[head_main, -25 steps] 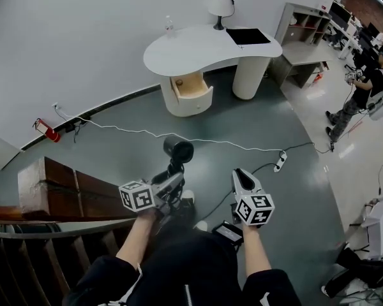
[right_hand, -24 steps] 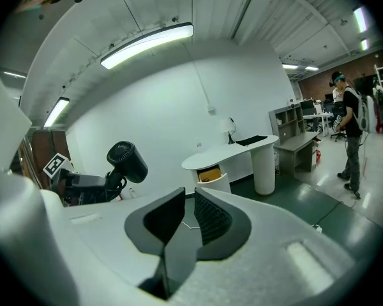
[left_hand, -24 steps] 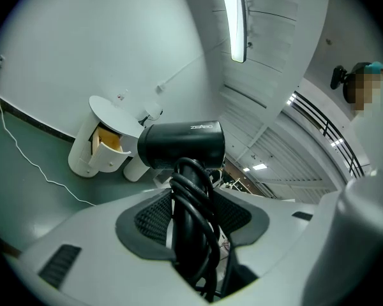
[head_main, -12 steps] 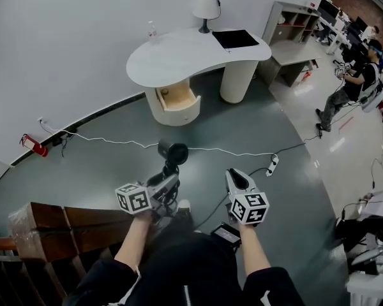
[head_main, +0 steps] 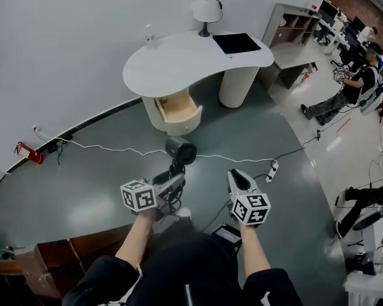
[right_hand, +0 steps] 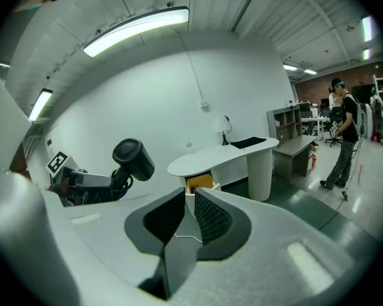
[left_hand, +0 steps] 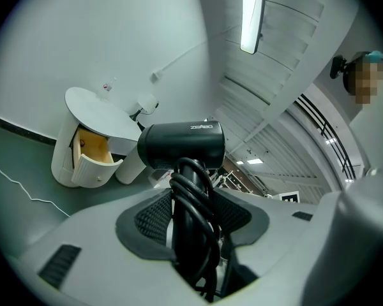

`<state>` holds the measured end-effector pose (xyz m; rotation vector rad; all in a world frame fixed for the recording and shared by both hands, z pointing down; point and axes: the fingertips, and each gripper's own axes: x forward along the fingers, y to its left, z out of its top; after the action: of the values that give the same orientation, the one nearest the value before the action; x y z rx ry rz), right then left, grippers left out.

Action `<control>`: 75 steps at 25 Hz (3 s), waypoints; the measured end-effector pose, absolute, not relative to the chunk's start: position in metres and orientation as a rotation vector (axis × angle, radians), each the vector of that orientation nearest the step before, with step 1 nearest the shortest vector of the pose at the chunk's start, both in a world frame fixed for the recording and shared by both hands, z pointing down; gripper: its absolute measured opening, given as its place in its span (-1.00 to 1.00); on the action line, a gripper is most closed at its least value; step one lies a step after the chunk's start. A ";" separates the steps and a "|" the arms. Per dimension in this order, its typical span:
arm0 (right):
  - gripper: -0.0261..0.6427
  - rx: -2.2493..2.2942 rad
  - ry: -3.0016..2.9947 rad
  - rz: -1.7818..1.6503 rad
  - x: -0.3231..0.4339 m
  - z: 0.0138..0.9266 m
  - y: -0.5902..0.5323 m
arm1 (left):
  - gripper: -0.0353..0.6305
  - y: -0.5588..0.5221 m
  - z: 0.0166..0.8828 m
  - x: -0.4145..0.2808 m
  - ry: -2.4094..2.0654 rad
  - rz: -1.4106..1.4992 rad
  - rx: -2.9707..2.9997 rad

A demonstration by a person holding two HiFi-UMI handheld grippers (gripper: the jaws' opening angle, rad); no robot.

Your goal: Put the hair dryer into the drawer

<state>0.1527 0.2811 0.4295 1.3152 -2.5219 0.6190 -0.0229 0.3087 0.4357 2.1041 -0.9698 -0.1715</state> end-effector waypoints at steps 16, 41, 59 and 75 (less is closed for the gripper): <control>-0.82 1.352 -2.485 0.631 0.121 0.435 0.243 | -0.28 0.266 0.446 -0.047 -0.914 -0.141 2.117; -0.82 1.284 -2.488 0.695 0.117 0.454 0.136 | -0.28 0.169 0.466 -0.047 -0.942 -0.107 2.060; -0.82 1.028 -2.563 0.681 0.128 0.448 -0.043 | -0.28 0.023 0.462 -0.021 -1.064 -0.124 1.993; -0.82 0.898 -2.588 0.731 0.103 0.463 -0.081 | -0.29 -0.019 0.460 -0.030 -1.134 -0.030 2.009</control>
<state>0.1029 -0.0807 0.4628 0.8982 -2.5883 0.7307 -0.0303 -0.0192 0.4601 2.0093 -1.1344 -0.0303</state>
